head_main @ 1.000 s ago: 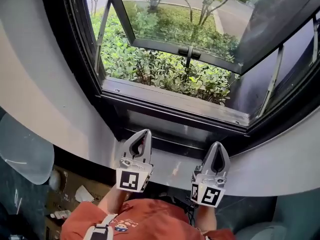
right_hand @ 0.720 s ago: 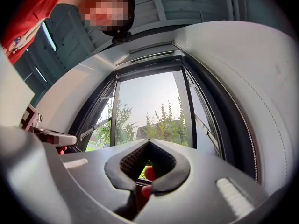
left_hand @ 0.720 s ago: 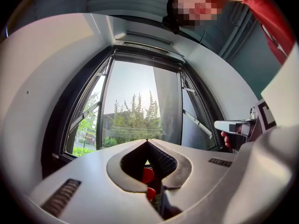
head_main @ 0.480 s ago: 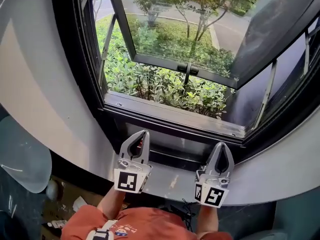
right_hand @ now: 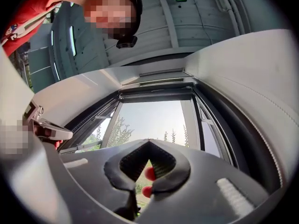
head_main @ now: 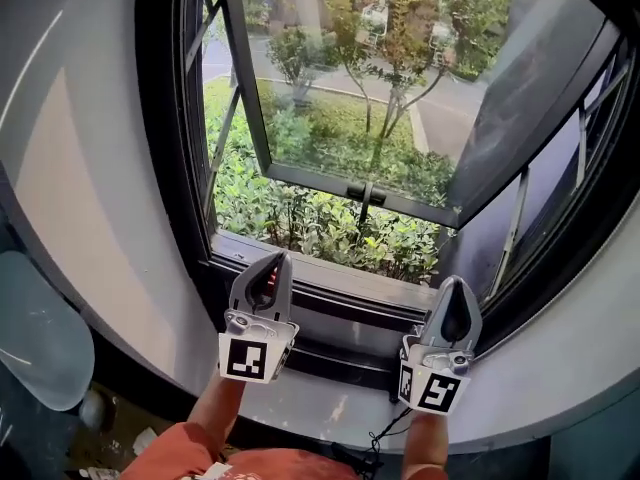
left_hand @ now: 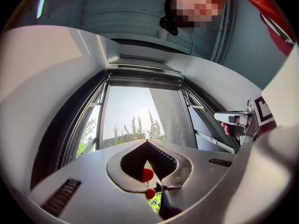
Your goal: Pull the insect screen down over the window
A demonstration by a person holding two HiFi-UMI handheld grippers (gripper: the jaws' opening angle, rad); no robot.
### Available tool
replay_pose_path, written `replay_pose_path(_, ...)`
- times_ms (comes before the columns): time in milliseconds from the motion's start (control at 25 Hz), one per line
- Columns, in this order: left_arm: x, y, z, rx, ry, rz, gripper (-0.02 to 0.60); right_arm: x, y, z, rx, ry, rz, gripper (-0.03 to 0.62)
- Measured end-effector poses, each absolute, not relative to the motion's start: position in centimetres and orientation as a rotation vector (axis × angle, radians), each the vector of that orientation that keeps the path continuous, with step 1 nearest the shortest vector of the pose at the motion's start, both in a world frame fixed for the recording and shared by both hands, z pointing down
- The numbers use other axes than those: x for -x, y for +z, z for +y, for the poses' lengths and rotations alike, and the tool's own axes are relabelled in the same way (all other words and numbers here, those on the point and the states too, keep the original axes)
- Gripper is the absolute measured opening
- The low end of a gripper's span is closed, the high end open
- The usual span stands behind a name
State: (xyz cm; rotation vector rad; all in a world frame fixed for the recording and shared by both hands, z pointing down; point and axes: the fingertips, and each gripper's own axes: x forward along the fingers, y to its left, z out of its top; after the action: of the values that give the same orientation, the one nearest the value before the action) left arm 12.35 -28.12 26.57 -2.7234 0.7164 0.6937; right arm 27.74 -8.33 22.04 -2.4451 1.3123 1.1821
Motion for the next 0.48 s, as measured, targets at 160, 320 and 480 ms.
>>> replay_pose_path(160, -11.7, 22.0, -29.1, 2.616, 0.788, 0.717, 0.005, -27.6, 18.5, -8.1, 2.422, 1.298, 1.295, 0.011)
replay_pose_path(320, -11.3, 18.0, -30.0, 2.542, 0.845, 0.719, 0.005, -28.0, 14.8, -8.1, 2.381, 1.37, 1.27, 0.009)
replay_pose_path(480, -11.6, 14.3, -30.6, 2.496, 0.879, 0.709, 0.005, -28.4, 10.2, -8.3, 2.343, 1.478, 1.235, 0.009)
